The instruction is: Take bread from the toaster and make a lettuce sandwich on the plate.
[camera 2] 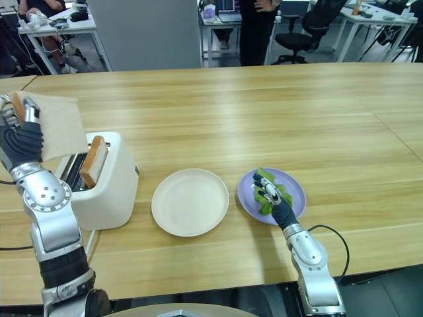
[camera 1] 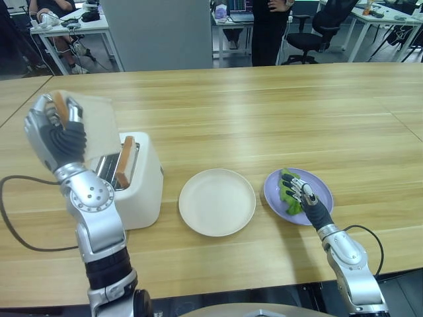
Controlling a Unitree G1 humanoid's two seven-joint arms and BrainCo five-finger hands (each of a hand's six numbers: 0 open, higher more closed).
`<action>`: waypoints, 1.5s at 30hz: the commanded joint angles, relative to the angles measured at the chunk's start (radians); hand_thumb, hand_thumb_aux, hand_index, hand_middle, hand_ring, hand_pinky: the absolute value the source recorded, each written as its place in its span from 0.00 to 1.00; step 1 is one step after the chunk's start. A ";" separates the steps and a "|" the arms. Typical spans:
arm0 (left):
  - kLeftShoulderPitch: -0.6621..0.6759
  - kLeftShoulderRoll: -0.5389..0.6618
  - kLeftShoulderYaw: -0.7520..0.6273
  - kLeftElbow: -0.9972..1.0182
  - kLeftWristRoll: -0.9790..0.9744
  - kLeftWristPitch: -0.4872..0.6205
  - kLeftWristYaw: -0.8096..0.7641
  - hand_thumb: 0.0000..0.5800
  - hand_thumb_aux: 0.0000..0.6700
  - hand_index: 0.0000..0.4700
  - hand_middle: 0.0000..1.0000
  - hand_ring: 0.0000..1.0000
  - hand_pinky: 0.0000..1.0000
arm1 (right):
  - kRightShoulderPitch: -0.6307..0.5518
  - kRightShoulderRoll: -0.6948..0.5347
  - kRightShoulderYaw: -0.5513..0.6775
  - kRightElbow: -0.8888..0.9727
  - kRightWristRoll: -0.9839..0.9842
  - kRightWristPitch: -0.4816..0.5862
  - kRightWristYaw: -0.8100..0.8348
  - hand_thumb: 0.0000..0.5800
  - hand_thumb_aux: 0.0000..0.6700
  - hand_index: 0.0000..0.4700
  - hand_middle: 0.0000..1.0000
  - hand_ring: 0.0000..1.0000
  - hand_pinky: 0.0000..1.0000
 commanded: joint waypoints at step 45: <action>0.293 -0.262 -0.676 0.746 -0.233 -0.390 0.179 1.00 1.00 0.98 1.00 1.00 1.00 | -0.130 0.010 0.021 0.082 0.010 -0.007 0.036 0.00 0.00 0.00 0.00 0.00 0.00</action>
